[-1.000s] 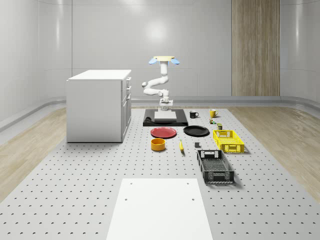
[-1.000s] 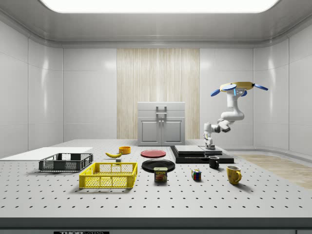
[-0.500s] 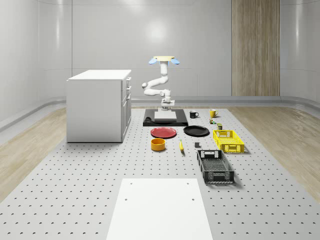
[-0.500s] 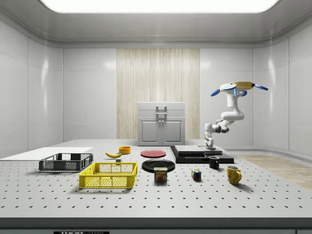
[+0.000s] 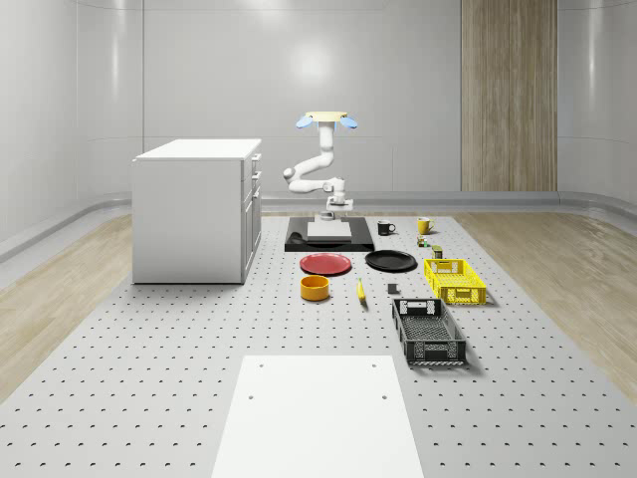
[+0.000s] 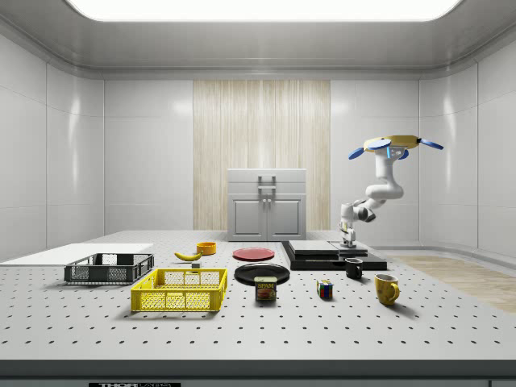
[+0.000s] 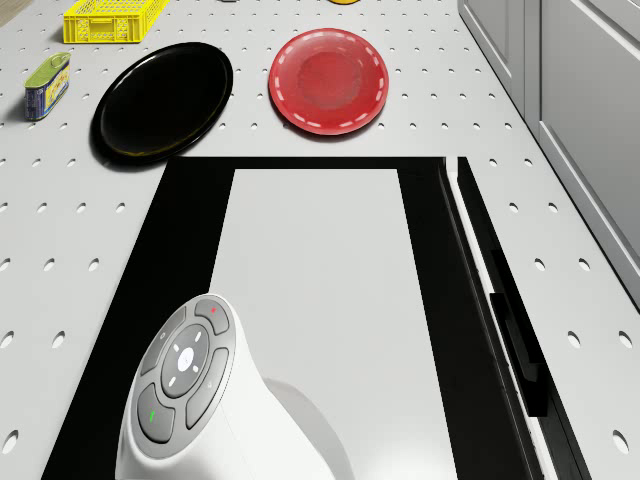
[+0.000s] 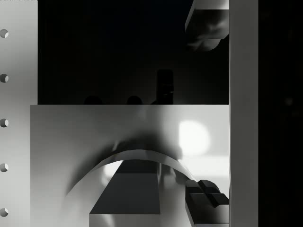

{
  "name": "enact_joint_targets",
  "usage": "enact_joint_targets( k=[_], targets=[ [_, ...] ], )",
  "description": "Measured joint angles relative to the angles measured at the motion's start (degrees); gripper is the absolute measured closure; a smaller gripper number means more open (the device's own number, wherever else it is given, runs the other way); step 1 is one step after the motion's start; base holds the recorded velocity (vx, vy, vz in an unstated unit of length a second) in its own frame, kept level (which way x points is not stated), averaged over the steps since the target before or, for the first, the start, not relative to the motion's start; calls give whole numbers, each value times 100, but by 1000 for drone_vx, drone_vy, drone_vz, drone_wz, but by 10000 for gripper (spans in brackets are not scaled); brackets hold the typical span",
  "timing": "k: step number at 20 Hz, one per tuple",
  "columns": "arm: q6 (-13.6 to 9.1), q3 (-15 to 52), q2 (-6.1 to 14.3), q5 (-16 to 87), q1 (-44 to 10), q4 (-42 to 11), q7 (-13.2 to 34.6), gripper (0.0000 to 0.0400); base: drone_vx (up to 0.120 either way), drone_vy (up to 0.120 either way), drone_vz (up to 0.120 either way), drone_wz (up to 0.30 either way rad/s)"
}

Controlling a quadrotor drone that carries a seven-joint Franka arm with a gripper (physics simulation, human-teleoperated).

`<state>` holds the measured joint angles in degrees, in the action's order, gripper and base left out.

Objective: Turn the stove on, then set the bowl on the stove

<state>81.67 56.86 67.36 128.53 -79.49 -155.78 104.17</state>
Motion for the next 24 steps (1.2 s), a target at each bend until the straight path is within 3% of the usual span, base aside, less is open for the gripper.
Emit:
enact_joint_targets(
  k=[10, 13, 18, 24],
  targets=[
    [264, -8, 343, -119, 577, -97, -484, 0, 4, 0, 0, 0],
    [366, -1, 469, -169, 803, -119, -691, 0, 120, 0, 0, 0],
    [476, 17, 598, -228, 1033, -132, -911, 0, 120, 0, 112, 0],
    [534, 32, 664, -263, 1125, -133, -1004, 0, 120, 0, 0, 0]
  ],
)
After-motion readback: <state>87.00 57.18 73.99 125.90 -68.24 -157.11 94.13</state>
